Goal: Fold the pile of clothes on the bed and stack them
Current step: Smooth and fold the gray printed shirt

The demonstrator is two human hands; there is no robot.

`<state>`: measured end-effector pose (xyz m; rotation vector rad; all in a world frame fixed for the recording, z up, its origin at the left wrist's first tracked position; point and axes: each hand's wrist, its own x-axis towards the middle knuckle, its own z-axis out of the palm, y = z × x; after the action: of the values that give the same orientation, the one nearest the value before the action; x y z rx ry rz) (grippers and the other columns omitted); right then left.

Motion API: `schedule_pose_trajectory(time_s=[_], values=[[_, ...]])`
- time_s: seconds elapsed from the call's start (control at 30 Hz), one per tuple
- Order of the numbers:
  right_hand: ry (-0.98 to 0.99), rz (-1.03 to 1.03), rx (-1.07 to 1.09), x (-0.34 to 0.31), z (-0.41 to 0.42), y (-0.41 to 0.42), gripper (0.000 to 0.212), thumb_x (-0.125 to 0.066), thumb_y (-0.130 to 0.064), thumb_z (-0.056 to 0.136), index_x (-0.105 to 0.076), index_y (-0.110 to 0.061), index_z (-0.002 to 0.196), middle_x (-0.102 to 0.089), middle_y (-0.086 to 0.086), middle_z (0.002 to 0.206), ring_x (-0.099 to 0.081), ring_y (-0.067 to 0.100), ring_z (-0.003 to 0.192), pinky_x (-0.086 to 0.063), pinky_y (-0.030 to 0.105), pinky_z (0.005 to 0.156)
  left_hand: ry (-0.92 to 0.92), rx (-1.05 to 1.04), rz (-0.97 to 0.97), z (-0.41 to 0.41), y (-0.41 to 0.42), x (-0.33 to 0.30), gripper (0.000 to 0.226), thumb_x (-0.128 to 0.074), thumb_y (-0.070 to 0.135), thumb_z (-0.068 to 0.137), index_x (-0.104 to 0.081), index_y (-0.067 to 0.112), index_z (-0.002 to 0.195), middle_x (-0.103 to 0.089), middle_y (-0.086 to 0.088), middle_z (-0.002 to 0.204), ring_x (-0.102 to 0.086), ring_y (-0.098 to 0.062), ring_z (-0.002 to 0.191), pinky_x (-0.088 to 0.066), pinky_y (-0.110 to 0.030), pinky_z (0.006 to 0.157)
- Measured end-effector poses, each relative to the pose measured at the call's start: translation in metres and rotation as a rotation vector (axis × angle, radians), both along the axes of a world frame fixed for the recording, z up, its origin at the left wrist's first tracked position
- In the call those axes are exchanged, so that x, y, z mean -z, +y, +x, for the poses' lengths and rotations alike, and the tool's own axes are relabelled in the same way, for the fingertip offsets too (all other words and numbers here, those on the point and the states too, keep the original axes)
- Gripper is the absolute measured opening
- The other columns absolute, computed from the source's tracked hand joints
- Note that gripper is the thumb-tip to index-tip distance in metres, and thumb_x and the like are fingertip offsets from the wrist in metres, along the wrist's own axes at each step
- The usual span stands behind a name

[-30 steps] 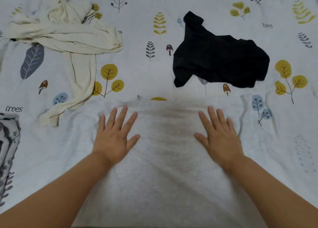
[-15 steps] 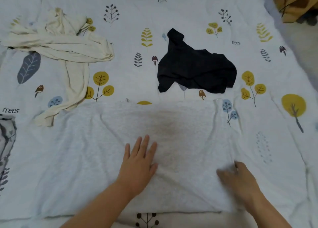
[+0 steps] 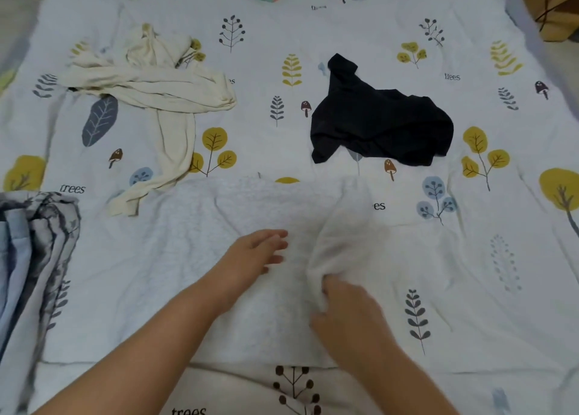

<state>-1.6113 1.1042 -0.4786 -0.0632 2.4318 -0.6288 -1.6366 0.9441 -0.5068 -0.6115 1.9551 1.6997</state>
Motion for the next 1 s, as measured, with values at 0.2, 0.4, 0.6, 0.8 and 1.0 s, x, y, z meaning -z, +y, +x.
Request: schedule_pose_trajectory(time_s=[0.2, 0.4, 0.6, 0.8, 1.0], values=[[0.239, 0.248, -0.273, 0.027, 0.042, -0.047, 0.059, -0.074, -0.025, 0.066, -0.055, -0.019, 0.121, -0.055, 0.007, 0.112, -0.053, 0.023, 0.102, -0.046, 0.038, 0.083, 0.031, 0.105, -0.262, 0.007, -0.003, 0.013, 0.037, -0.051, 0.033, 0.093, -0.048, 0.025, 0.13, -0.054, 0.001, 0.122, -0.055, -0.01, 0.1, -0.043, -0.02, 0.083], [0.309, 0.202, -0.204, 0.046, 0.071, -0.015, 0.086, -0.082, -0.05, 0.009, -0.077, -0.02, 0.089, -0.073, 0.009, 0.091, -0.071, 0.023, 0.084, -0.058, 0.035, 0.06, 0.396, 0.651, -0.856, -0.009, 0.043, 0.042, 0.066, -0.06, 0.058, 0.076, -0.042, 0.024, 0.13, -0.037, -0.003, 0.128, -0.039, -0.024, 0.118, -0.039, -0.038, 0.096], [0.483, 0.155, -0.256, 0.065, 0.076, 0.011, 0.029, -0.051, -0.019, 0.066, -0.078, -0.016, 0.074, -0.075, 0.002, 0.084, -0.072, 0.023, 0.078, -0.057, 0.027, 0.056, 0.303, 0.455, -0.817, -0.034, 0.056, 0.063, 0.04, -0.059, 0.028, 0.086, -0.049, 0.01, 0.12, -0.041, -0.014, 0.123, -0.044, -0.032, 0.112, -0.038, -0.037, 0.091], [0.568, -0.03, -0.152, 0.055, 0.071, -0.007, 0.028, -0.092, -0.02, 0.045, -0.076, -0.014, 0.066, -0.074, -0.002, 0.075, -0.072, 0.017, 0.07, -0.056, 0.024, 0.052, 0.206, 0.188, -0.552, -0.046, 0.013, 0.057, 0.015, -0.053, 0.014, 0.088, -0.044, 0.013, 0.077, -0.05, 0.0, 0.078, -0.048, -0.021, 0.08, -0.029, -0.026, 0.059], [0.844, -0.248, -0.121, 0.036, 0.073, -0.073, 0.034, -0.047, -0.018, 0.087, -0.077, -0.018, 0.07, -0.075, -0.006, 0.08, -0.072, 0.009, 0.072, -0.053, 0.019, 0.05, 0.138, -0.155, -0.05, -0.041, -0.073, 0.01, 0.032, -0.058, 0.028, 0.077, -0.062, 0.012, 0.105, -0.068, -0.012, 0.105, -0.064, -0.03, 0.099, -0.051, -0.044, 0.089]])
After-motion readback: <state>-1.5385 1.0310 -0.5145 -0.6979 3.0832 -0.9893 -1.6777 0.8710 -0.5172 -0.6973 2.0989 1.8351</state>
